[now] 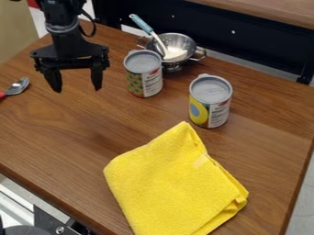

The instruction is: Move the silver can and put in left side

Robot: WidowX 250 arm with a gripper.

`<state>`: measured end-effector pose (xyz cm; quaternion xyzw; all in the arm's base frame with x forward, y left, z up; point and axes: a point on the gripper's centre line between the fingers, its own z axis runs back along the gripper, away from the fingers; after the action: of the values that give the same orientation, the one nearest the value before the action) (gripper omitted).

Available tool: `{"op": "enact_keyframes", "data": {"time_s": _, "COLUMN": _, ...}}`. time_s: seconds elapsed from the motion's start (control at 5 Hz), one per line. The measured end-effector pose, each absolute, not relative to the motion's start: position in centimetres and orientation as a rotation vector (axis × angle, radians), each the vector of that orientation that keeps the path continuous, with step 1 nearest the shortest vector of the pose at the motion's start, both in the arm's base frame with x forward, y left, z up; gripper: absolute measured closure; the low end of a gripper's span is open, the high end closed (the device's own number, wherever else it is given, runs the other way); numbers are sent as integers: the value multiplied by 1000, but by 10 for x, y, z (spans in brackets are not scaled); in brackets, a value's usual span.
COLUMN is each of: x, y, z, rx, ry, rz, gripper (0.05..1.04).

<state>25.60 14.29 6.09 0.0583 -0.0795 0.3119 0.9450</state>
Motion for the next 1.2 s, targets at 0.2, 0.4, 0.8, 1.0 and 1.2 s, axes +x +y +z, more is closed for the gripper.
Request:
{"op": "enact_keyframes", "data": {"time_s": 0.2, "x": 254, "y": 141, "z": 53, "rx": 111, "ry": -137, "rz": 626, "gripper": 85}}
{"op": "enact_keyframes", "data": {"time_s": 0.4, "x": 265, "y": 139, "z": 51, "rx": 102, "ry": -184, "rz": 431, "gripper": 85}}
{"op": "enact_keyframes", "data": {"time_s": 0.8, "x": 288, "y": 138, "z": 52, "rx": 59, "ry": -291, "rz": 143, "gripper": 85}}
{"op": "enact_keyframes", "data": {"time_s": 1.0, "x": 300, "y": 141, "z": 61, "rx": 65, "ry": -358, "rz": 38, "gripper": 85}}
{"op": "enact_keyframes", "data": {"time_s": 1.2, "x": 313, "y": 142, "z": 72, "rx": 95, "ry": -390, "rz": -55, "gripper": 85}}
